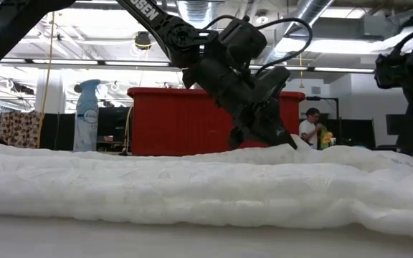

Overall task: Fold laundry
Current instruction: Fold the white shirt

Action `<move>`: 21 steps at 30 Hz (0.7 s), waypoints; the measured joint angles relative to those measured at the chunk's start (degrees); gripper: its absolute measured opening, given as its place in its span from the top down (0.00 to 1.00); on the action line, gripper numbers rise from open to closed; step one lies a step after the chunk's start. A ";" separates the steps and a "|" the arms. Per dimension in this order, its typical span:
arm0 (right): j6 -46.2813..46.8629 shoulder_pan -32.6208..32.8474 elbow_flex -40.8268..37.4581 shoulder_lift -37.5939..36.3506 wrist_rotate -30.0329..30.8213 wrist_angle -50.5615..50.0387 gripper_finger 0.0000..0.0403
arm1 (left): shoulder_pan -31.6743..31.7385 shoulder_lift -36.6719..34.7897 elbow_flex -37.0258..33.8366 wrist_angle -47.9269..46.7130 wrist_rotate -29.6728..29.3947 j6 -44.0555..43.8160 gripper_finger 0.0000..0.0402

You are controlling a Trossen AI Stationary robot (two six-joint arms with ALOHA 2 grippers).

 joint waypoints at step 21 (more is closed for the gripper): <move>-8.70 -0.17 0.11 10.12 -8.20 7.58 0.62 | 1.38 -0.07 0.00 0.09 -0.94 -0.37 1.00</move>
